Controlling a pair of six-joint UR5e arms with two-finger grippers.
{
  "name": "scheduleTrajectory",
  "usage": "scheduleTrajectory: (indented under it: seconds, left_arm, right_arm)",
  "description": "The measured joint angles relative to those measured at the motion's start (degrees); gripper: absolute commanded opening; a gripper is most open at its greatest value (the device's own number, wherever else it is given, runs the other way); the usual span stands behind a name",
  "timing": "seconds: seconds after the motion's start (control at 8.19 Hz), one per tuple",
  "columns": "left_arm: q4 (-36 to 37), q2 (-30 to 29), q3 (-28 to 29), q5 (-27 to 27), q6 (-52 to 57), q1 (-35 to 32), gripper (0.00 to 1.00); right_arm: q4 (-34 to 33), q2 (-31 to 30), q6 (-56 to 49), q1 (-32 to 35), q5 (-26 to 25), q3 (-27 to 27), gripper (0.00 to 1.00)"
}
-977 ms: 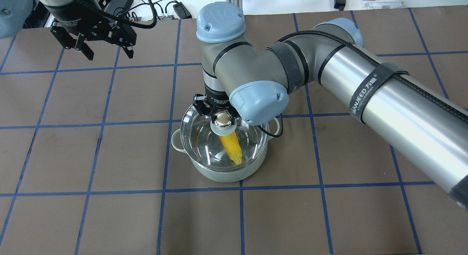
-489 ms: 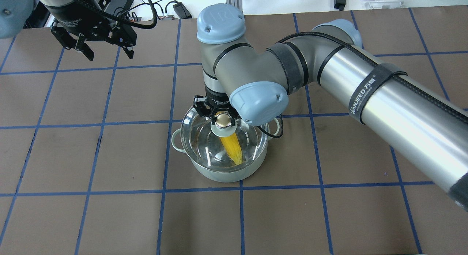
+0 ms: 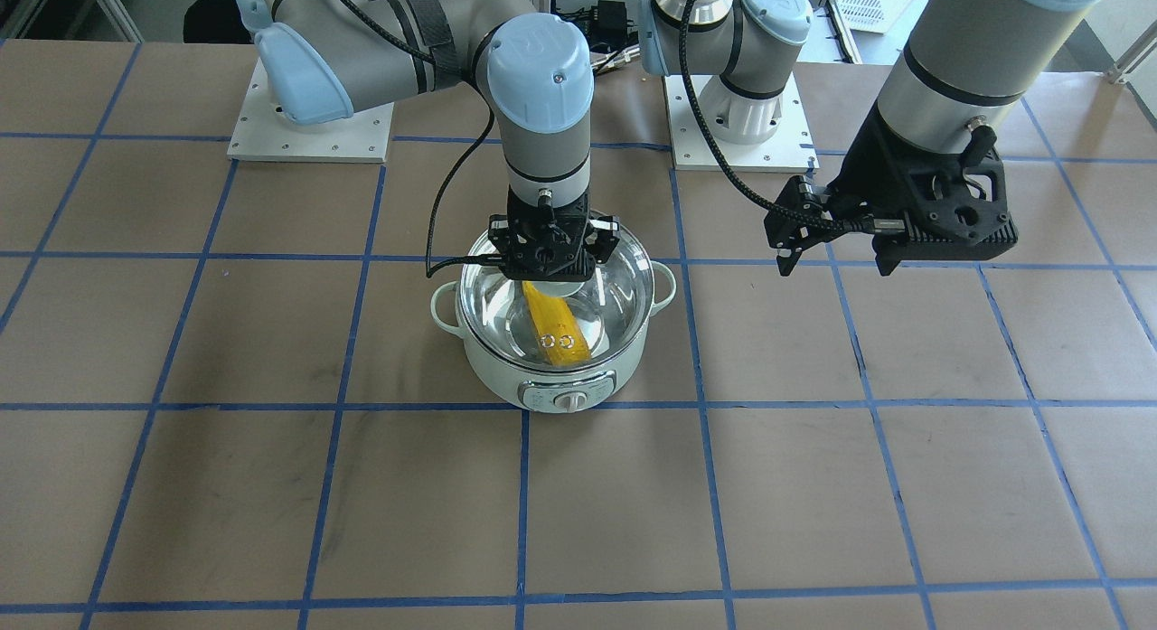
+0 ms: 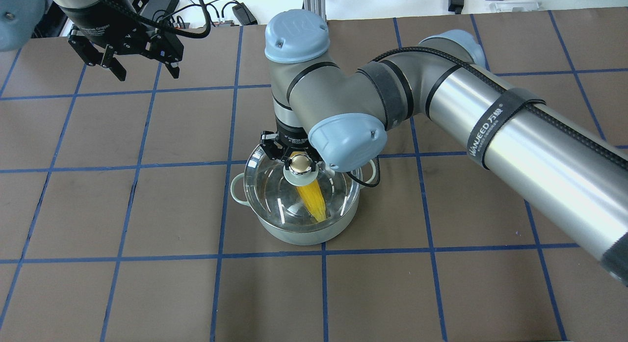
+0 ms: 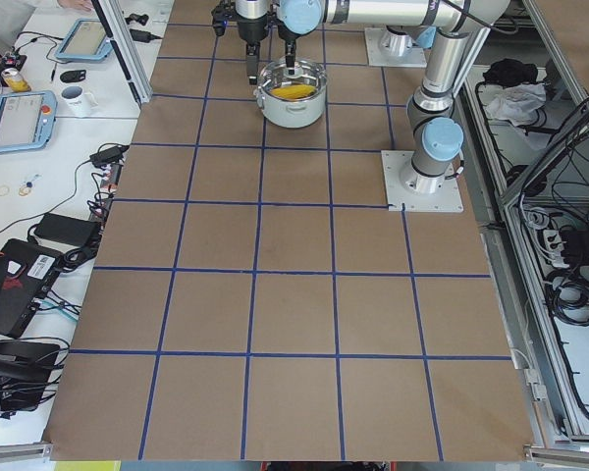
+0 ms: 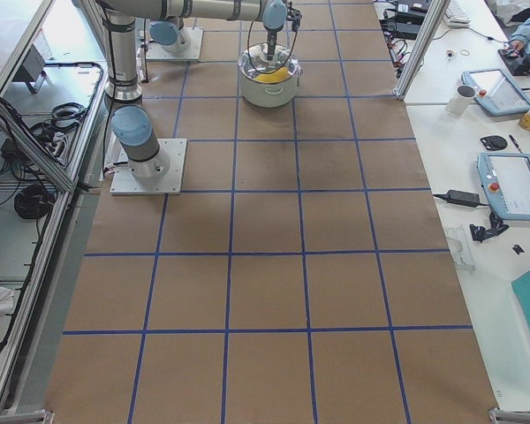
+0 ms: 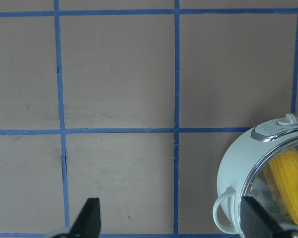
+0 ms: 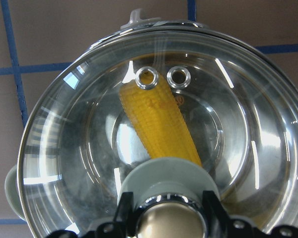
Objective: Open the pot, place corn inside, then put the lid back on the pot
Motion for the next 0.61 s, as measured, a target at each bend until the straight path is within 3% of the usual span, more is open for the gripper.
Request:
scheduleTrajectory:
  seconds: [0.12,0.24,0.49,0.61]
  left_arm:
    - [0.0,0.0,0.0,0.0,0.0,0.0,1.00]
    - [0.0,0.0,0.0,0.0,0.0,0.0,1.00]
    - [0.0,0.0,0.0,0.0,0.0,0.0,1.00]
    - [0.0,0.0,0.0,0.0,0.0,0.0,1.00]
  right_arm:
    - [-0.1,0.0,0.0,0.0,-0.1,0.0,0.31]
    - [-0.6,0.0,-0.1,0.0,-0.4,0.0,0.61]
    - [-1.3,-0.1,0.0,-0.1,-0.7,0.0,1.00]
    - [-1.6,-0.2,0.0,-0.1,-0.7,0.0,1.00]
